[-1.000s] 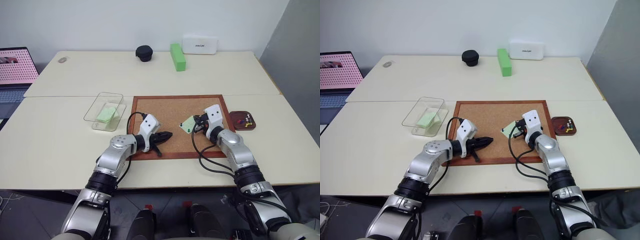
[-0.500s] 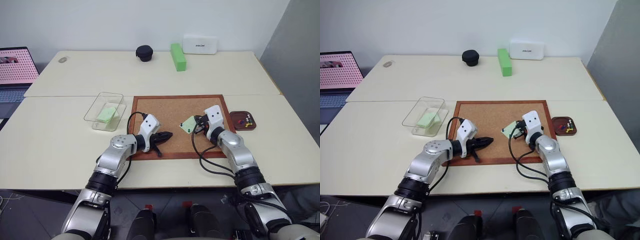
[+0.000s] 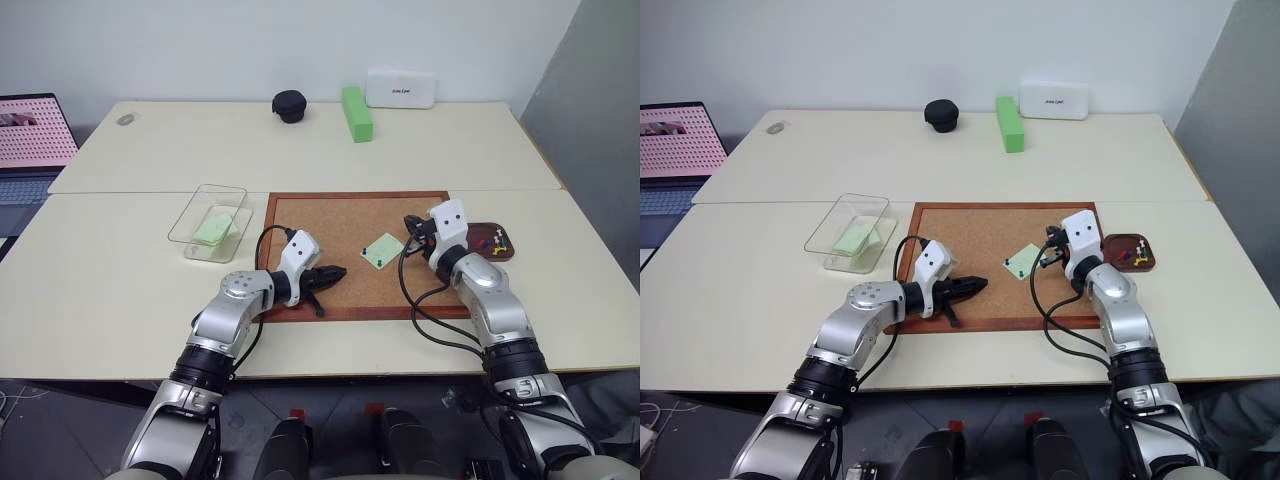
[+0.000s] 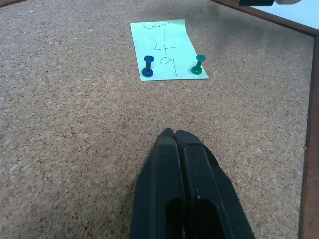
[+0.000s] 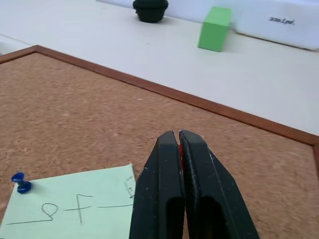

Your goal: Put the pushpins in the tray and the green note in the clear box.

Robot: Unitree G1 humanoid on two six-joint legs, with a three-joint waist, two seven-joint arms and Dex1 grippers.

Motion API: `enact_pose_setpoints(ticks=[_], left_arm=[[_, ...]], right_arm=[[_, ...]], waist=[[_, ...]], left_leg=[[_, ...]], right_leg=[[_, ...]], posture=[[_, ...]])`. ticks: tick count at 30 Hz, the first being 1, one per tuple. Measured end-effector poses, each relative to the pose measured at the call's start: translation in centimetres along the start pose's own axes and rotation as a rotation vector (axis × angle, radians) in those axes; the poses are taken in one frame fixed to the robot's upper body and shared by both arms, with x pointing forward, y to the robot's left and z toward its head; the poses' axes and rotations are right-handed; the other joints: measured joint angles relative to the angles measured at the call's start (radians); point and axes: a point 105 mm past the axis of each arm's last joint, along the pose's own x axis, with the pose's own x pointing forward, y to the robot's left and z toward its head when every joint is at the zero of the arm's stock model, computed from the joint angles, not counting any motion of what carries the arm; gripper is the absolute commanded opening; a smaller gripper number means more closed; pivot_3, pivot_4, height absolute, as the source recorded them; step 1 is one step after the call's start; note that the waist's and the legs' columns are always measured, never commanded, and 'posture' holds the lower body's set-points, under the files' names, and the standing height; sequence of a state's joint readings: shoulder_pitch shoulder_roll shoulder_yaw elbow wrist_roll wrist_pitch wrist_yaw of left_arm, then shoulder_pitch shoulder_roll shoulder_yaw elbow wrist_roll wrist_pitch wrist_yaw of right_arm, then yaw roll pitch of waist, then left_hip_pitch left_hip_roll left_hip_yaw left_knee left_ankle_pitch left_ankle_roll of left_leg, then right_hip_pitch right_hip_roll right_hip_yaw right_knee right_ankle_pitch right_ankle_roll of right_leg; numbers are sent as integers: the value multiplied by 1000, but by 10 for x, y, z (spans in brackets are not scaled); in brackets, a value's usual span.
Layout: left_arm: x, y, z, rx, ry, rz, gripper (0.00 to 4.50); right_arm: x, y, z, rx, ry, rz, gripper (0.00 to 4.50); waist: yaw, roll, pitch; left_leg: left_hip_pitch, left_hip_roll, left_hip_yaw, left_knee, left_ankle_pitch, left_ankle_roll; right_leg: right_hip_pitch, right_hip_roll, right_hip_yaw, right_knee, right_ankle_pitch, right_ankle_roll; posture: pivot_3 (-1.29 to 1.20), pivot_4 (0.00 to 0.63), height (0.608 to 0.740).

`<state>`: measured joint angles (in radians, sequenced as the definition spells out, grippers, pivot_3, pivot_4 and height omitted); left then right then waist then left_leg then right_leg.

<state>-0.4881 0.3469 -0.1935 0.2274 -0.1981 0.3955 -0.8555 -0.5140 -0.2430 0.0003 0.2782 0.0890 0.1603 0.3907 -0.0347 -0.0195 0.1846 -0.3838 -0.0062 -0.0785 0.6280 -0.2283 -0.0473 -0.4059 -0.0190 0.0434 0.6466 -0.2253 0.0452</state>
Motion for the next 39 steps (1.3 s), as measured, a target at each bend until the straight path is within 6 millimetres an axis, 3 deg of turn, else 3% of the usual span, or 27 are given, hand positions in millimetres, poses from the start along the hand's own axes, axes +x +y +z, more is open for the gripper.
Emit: enact_pose_setpoints(ticks=[6,12,14,23,39], left_arm=[[1,0,1,-7,2,-4,0],[2,-1,1,-10,-1,-8,0],[1,0,1,-11,-1,-5,0],[2,1,1,-12,-12,5,0],[3,3,1,-15,-16,8,0]], right_arm=[[-3,-8,4,14,-14,-51,47],[-26,-61,-6,-13,46,-326,47],[-40,-78,-17,-3,96,-415,47],[-55,-96,-26,83,146,-491,47],[-62,-107,-26,99,152,-527,3194]], waist=[[0,0,0],[2,0,0],[1,0,0],[1,1,0],[2,1,-1]], left_leg=[[0,0,0,0,0,0],[0,0,0,0,0,0],[0,0,0,0,0,0],[0,0,1,0,0,0],[0,0,1,0,0,0]], right_leg=[[0,0,0,0,0,0],[0,0,0,0,0,0],[0,0,0,0,0,0],[0,0,1,0,0,0],[0,0,1,0,0,0]], posture=[[0,150,740],[0,150,740],[0,150,740],[0,150,740],[0,150,740]])
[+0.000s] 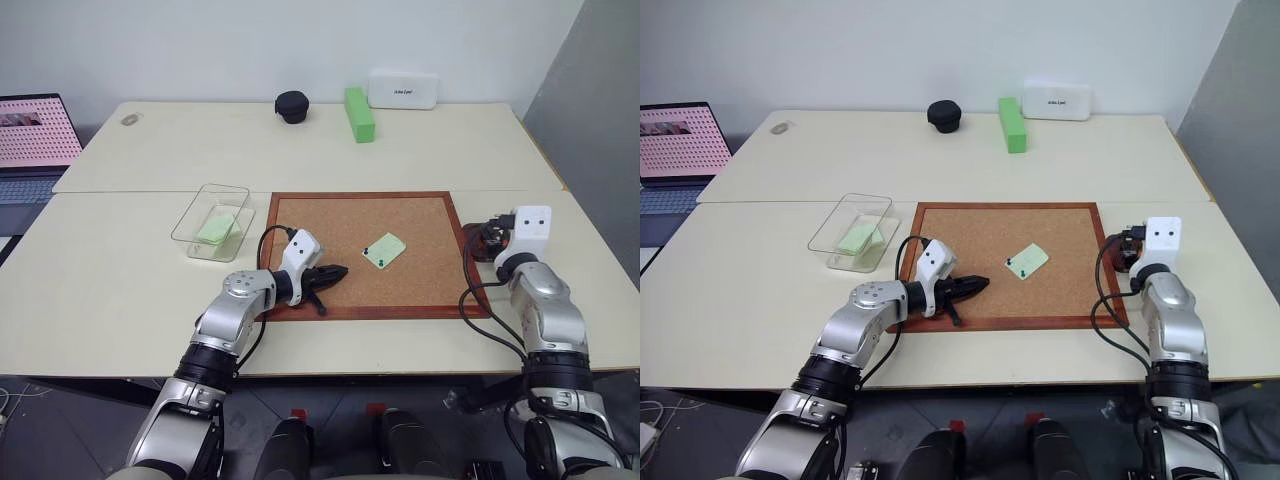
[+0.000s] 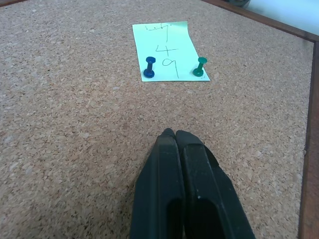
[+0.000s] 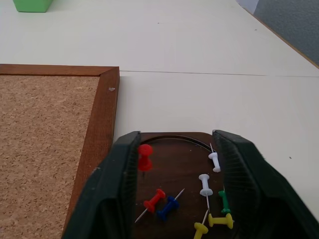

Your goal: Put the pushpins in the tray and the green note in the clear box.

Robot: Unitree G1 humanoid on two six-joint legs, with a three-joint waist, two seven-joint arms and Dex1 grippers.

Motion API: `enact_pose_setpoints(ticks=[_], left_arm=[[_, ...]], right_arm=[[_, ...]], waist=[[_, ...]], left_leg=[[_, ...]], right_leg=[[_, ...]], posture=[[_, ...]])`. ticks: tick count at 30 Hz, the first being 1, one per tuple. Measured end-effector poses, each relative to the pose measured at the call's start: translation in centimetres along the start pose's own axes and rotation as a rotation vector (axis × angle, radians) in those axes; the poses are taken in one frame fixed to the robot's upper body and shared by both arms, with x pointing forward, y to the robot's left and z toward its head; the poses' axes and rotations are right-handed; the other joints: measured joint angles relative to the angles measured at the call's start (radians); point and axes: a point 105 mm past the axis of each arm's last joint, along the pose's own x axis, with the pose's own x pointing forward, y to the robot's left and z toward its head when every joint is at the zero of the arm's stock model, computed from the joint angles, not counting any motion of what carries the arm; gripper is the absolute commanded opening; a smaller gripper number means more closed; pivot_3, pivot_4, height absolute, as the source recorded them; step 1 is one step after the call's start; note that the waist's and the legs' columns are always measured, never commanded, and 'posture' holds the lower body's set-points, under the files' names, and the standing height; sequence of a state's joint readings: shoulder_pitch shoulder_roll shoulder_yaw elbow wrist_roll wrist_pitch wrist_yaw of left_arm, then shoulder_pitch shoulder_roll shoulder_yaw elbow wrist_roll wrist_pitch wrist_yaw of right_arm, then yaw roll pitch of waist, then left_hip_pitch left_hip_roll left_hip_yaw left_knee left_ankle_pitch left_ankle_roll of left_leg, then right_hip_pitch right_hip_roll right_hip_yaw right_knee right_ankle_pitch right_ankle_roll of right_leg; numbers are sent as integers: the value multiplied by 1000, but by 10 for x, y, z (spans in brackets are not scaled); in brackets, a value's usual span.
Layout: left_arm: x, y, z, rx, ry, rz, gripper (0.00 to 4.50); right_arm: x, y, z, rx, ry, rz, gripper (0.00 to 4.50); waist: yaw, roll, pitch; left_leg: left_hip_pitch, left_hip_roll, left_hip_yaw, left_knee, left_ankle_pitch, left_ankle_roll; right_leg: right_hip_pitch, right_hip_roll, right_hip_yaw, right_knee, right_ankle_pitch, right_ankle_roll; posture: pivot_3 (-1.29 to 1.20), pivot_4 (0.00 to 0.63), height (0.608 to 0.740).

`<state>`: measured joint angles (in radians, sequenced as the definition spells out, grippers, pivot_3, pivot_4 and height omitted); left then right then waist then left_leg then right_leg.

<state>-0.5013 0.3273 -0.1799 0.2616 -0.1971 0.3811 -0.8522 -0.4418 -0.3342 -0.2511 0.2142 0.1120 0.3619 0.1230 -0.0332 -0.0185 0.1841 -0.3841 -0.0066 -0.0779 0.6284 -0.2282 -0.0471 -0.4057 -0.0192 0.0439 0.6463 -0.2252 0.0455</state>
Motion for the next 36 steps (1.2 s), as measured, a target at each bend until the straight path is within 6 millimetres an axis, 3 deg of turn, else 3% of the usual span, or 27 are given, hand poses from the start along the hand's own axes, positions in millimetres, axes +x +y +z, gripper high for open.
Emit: enact_pose_setpoints(ticks=[7,15,24,30,36], left_arm=[[0,0,0,0,1,-2,0],[1,0,1,-2,1,-3,0],[1,0,1,-1,2,-2,0],[1,0,0,0,2,-4,0],[2,-1,1,-1,5,-11,0]], right_arm=[[0,-4,2,-48,-1,-2,4439],[-1,6,4,-375,-39,79,4439],[0,5,2,-521,-59,93,4439],[-2,9,4,-435,-78,122,4439],[-29,57,9,-118,-89,468,4439]], waist=[[0,0,0],[0,0,0],[0,0,0],[0,0,0],[1,0,0]], left_leg=[[0,0,0,0,0,0],[0,0,0,0,0,0],[0,0,0,0,0,0],[0,0,0,0,0,0],[-1,0,-1,0,0,0]], right_leg=[[0,0,0,0,0,0],[0,0,0,-1,0,0],[0,0,0,0,0,0],[0,0,0,-1,0,0],[0,0,-1,-1,0,0]], posture=[[0,150,740],[0,150,740],[0,150,740],[0,150,740],[0,150,740]])
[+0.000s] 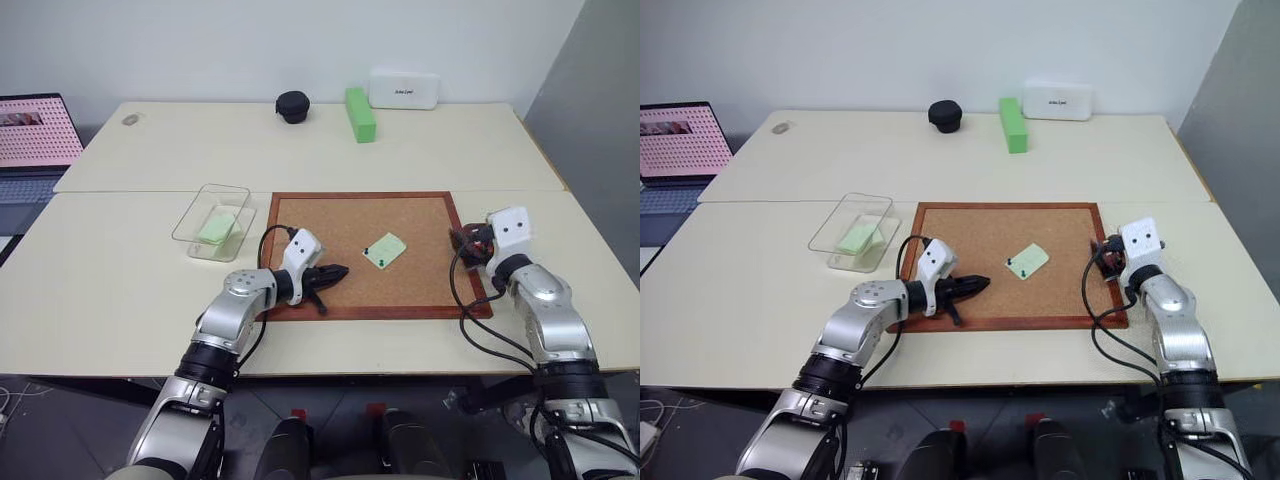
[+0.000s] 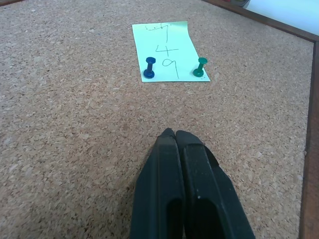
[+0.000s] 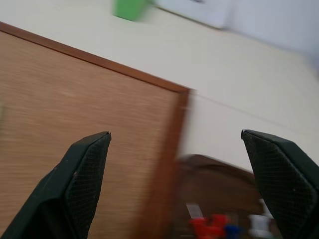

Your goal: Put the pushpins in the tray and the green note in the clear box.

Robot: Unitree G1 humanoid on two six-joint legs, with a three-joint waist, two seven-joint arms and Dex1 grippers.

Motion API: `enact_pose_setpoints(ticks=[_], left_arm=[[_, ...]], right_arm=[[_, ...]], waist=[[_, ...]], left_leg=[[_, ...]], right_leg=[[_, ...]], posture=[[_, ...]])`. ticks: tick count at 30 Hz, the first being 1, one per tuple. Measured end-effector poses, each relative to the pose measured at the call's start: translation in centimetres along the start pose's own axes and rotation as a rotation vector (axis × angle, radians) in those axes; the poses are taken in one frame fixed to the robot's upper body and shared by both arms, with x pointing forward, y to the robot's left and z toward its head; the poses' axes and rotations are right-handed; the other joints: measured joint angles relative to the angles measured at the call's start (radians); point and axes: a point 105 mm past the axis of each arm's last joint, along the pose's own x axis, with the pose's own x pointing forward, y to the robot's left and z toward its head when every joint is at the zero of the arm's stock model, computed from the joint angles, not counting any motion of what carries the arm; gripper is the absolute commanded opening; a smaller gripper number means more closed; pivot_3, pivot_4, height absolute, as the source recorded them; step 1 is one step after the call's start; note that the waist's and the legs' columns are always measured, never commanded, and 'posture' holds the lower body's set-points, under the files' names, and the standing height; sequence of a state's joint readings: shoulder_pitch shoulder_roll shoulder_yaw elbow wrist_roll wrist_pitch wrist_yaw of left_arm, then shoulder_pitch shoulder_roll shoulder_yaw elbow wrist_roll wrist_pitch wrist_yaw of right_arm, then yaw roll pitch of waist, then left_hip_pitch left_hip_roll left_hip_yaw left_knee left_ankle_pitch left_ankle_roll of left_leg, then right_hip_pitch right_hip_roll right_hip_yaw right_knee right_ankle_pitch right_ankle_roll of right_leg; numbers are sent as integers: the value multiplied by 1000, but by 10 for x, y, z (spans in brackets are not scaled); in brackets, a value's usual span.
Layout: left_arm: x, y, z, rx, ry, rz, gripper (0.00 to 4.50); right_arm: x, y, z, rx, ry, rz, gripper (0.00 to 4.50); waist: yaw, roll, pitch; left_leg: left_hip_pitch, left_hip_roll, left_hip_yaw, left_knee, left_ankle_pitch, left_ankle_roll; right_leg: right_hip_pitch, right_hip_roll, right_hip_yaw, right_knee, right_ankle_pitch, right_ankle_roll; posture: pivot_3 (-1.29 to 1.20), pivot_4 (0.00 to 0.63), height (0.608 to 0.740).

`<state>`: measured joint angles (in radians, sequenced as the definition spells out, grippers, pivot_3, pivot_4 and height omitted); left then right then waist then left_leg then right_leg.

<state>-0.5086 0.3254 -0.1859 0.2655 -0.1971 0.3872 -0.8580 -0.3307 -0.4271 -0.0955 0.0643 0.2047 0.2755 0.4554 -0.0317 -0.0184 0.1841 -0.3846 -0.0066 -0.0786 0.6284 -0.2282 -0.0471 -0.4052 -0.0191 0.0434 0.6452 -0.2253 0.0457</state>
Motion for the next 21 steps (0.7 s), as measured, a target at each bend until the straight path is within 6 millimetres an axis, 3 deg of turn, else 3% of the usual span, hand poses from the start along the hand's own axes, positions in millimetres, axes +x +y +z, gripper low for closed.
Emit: enact_pose_setpoints(ticks=[5,12,16,21], left_arm=[[0,0,-1,-8,9,-3,0],[0,-1,0,-4,10,-6,0],[-1,-1,0,0,13,-6,0],[-1,-2,1,3,13,-6,0]], right_arm=[[-3,49,17,84,-40,244,4439],[2,109,9,147,-5,439,4439],[10,119,3,132,23,457,4439],[20,113,-9,112,66,428,4439]], waist=[[-1,0,0],[0,0,0],[-1,0,0],[-1,0,0]], left_leg=[[1,0,0,0,0,0],[0,0,0,0,0,0],[0,0,0,0,0,0],[0,1,-1,-1,0,0]], right_leg=[[0,0,-1,0,0,0],[0,0,-1,0,0,-1],[0,0,-1,0,-1,-1],[-1,0,-1,0,0,-1]], posture=[[0,150,740],[0,150,740],[0,150,740],[0,150,740]])
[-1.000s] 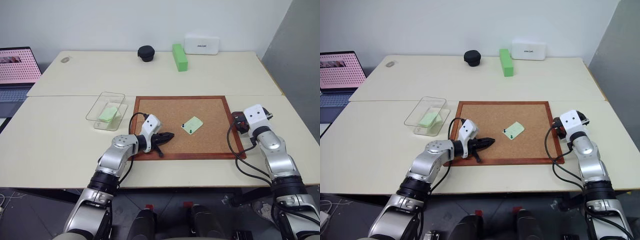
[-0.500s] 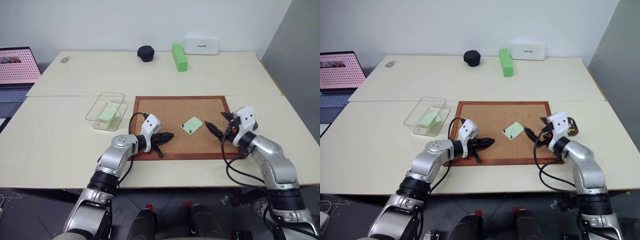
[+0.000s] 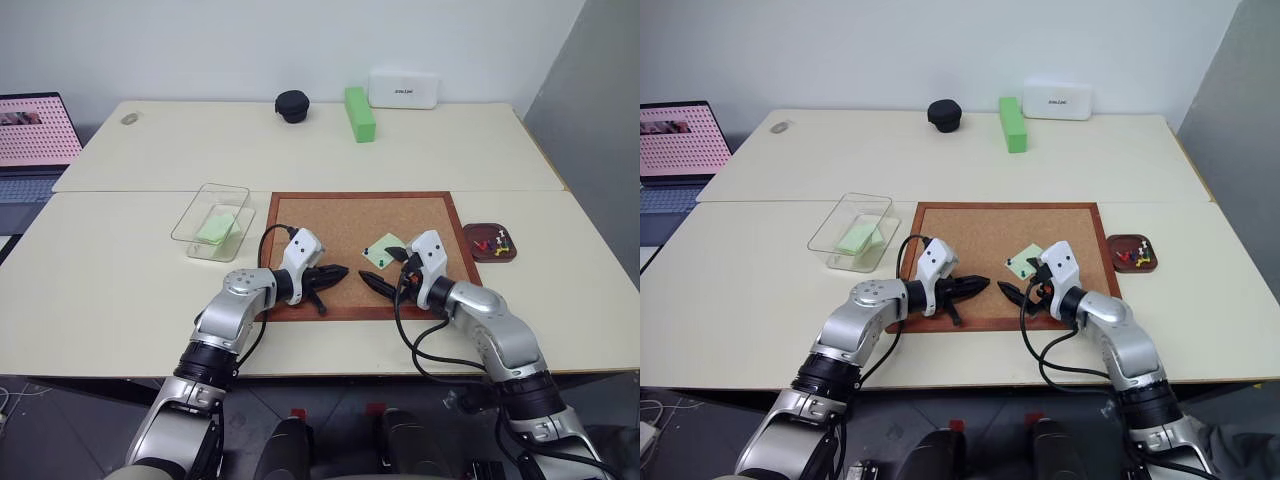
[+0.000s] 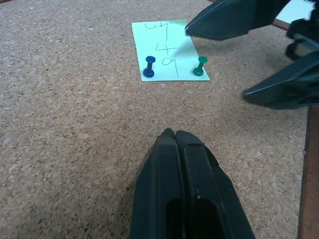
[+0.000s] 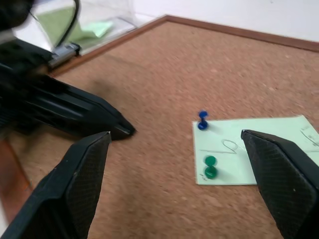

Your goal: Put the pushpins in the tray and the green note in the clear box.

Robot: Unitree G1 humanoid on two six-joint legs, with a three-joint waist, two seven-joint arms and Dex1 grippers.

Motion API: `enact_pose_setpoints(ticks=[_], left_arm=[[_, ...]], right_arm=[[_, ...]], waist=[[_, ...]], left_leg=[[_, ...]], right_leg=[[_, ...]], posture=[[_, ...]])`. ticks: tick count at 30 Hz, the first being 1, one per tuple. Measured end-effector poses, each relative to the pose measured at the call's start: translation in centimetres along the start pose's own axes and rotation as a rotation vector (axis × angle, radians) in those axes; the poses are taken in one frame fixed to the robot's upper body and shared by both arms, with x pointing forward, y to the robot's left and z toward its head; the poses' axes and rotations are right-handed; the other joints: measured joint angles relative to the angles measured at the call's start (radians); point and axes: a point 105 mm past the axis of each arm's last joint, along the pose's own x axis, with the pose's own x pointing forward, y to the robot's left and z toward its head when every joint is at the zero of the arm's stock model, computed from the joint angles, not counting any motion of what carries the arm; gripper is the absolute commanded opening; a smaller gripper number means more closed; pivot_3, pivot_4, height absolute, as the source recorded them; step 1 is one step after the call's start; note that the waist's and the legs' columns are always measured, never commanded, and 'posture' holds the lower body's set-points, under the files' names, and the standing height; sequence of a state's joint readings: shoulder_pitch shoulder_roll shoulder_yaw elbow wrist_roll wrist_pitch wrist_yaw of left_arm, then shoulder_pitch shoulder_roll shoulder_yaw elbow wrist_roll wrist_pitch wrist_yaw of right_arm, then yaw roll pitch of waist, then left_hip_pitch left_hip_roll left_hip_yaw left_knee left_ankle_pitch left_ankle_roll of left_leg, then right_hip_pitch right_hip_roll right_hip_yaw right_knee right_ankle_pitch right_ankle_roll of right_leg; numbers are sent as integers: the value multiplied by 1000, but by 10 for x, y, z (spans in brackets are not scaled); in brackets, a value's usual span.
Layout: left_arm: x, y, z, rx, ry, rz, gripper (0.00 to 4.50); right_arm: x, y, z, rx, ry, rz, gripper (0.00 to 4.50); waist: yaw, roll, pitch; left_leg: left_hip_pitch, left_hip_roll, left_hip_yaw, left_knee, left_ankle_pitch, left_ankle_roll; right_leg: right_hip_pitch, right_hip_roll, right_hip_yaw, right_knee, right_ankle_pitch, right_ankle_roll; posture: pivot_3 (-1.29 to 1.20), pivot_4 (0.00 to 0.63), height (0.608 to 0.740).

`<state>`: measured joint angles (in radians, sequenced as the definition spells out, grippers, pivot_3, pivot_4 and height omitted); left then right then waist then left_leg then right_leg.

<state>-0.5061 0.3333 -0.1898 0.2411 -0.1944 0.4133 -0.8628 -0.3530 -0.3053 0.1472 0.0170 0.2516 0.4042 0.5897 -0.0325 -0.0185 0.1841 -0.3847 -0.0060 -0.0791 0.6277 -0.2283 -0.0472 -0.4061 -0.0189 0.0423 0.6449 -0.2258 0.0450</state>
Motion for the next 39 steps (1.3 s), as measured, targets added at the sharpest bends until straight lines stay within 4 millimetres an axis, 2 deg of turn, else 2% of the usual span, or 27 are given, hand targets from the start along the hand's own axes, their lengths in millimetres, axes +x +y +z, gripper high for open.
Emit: enact_pose_setpoints(ticks=[4,6,7,14,16,23,26,39], left_arm=[[0,0,0,-2,2,2,0],[0,0,0,-4,4,2,0],[-1,0,0,-4,4,3,0],[-1,0,0,-5,5,4,0],[-1,0,0,-5,5,4,0],[-1,0,0,-6,5,4,0],[-1,0,0,-6,4,5,0],[-1,1,0,-9,5,12,0]], right_arm=[[5,-6,-5,2,25,-24,4439],[6,-8,-6,0,31,-37,4078],[7,-9,-5,-1,31,-41,4068],[9,-14,-6,-23,40,-59,2573],[9,-14,-6,-27,42,-59,2277],[11,-12,-6,-21,39,-53,633],[12,-11,-6,-19,37,-47,67],[11,-11,-4,-13,30,-46,17]], waist=[[0,0,0],[0,0,0],[0,0,0],[-1,0,0],[-1,0,0],[-1,0,0],[-1,0,0],[-1,0,0]], left_leg=[[0,0,0,0,0,0],[0,0,0,0,0,0],[0,0,0,0,0,0],[0,0,0,0,0,0],[0,0,0,0,0,0],[0,0,0,0,0,0],[0,0,0,0,0,0],[0,0,0,0,0,0]], right_leg=[[0,0,0,0,0,0],[0,0,0,0,0,0],[0,0,0,0,0,0],[0,0,0,0,0,0],[0,0,0,0,0,0],[0,0,0,0,0,0],[0,0,0,0,0,0],[0,0,0,0,0,0]], posture=[[0,150,740],[0,150,740],[0,150,740],[0,150,740],[0,150,740],[0,150,740],[0,150,740],[0,150,740]])
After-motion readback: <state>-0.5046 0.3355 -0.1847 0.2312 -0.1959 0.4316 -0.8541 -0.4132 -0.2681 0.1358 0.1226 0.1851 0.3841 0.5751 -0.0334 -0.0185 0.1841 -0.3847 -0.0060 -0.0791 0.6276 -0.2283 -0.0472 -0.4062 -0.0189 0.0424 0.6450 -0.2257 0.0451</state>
